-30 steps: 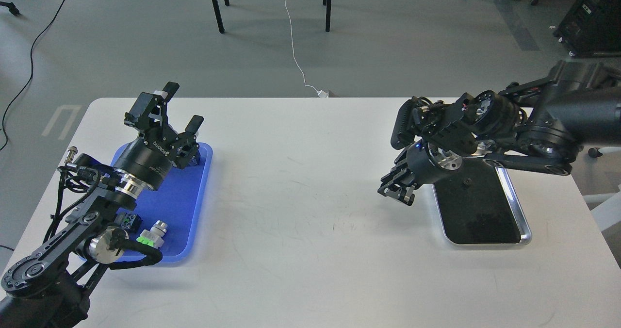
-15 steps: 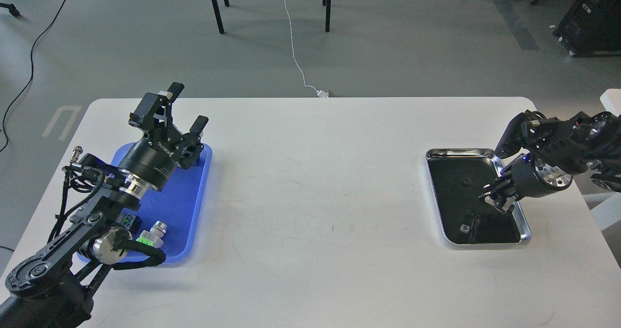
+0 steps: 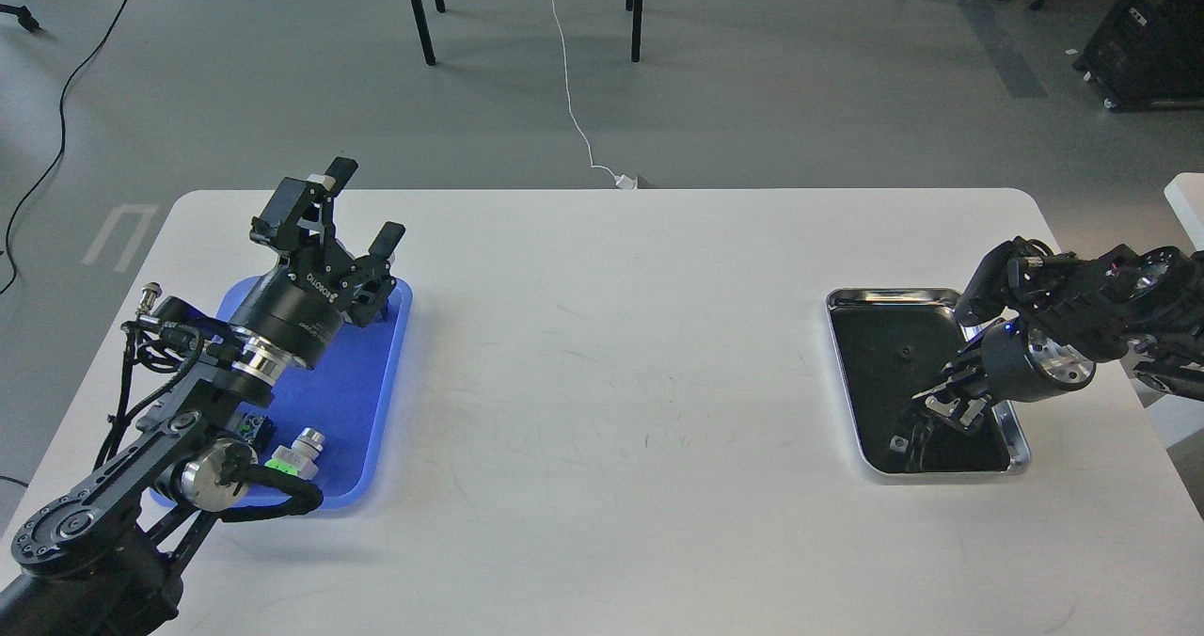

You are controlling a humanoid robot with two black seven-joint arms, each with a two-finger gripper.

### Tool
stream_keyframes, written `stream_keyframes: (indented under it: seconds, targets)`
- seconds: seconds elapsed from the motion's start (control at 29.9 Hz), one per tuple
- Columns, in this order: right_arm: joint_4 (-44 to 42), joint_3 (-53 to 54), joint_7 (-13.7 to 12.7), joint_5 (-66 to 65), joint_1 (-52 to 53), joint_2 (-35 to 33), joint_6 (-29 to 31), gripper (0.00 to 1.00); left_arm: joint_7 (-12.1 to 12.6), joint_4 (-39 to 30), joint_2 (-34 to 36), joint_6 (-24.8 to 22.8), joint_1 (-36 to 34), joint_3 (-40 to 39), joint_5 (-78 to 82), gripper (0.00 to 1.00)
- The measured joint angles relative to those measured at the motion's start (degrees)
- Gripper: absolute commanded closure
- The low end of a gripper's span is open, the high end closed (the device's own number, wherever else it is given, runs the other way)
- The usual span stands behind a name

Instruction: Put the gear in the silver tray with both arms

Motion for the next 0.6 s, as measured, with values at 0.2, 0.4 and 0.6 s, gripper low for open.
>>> stream_keyframes:
  seconds: [0.2, 0.4, 0.6]
  targets:
    - [2.25, 0.13, 0.01, 0.01, -0.01, -0.82, -0.02, 0.67, 0.00, 0.00, -0.04, -0.04, 0.00, -0.06, 0.00, 0.02]
    - [2.74, 0.39, 0.00, 0.06, -0.01, -1.57, -0.02, 0.27, 0.03, 0.00, -0.05, -0.05, 0.00, -0.07, 0.00, 0.02]
    - [2.82, 2.11, 0.00, 0.25, -0.01, -2.69, 0.13, 0.04, 0.03, 0.02, -0.05, -0.05, 0.00, -0.07, 0.00, 0.02]
